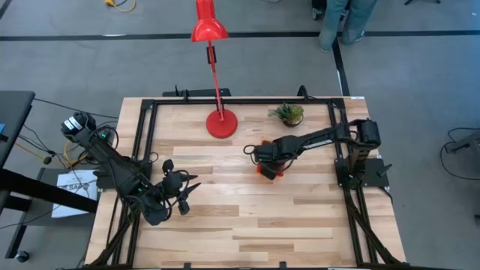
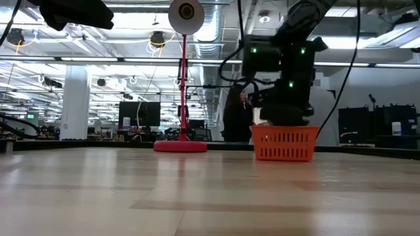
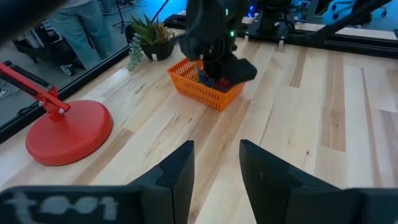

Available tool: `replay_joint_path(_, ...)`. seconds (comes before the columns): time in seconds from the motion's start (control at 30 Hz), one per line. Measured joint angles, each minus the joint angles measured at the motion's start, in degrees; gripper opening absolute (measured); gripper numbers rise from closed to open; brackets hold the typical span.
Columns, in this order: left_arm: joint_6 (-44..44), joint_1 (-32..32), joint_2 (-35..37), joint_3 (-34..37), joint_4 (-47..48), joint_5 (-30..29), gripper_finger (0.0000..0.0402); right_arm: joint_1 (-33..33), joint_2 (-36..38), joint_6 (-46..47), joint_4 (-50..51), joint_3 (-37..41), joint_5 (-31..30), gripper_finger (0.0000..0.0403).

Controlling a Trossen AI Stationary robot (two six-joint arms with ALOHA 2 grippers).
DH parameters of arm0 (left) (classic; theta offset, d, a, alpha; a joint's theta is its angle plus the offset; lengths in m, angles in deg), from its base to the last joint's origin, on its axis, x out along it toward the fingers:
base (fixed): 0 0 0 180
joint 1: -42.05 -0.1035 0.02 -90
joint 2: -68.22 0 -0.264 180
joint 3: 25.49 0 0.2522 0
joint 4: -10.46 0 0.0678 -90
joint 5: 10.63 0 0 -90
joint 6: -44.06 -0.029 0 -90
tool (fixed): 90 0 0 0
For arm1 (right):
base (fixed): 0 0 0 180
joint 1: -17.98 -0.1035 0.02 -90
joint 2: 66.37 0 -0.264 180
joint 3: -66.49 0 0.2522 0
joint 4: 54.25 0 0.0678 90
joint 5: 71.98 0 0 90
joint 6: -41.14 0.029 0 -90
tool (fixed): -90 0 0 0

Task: Pick and place items into bin
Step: Put the blue rubberband into the orange basket, then return to Home Position

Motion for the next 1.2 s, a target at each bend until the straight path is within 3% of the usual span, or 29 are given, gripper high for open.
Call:
replay_joint_path(0.23, 0.0, 0.0, 0.0, 0.0, -0.1, 0.0, 0.0119, 0.0, 8.0, -0.2, 0.1, -1.2, 0.5, 0.0058)
replay_joint_path(0.57, -0.4, 0.0, 0.0, 0.0, -0.3, 0.3, 0.0119, -2.1, 19.6, 0.0, 4.9, -1.2, 1.9, 0.0061)
replay_joint_path(0.77, -4.0, 0.0, 0.0, 0.0, 0.1, 9.8, 0.0119, -6.6, 24.7, 5.1, 6.5, -1.2, 4.6, 0.0061)
replay_joint_path(0.87, -3.1, 0.0, 0.0, 0.0, 0.0, 14.4, 0.0119, -8.8, 25.7, 1.5, 4.8, -1.2, 4.6, 0.0061)
replay_joint_path(1.07, 1.8, -0.9, 1.3, 0.0, 0.0, 12.1, 0.0119, -10.3, 28.3, 0.3, 7.1, -1.2, 4.7, 0.0061)
replay_joint_path(1.2, 2.9, -0.8, 6.4, 0.0, 0.1, 12.7, 0.0119, -10.4, 32.4, 0.6, 13.2, -0.9, 3.7, 0.0062)
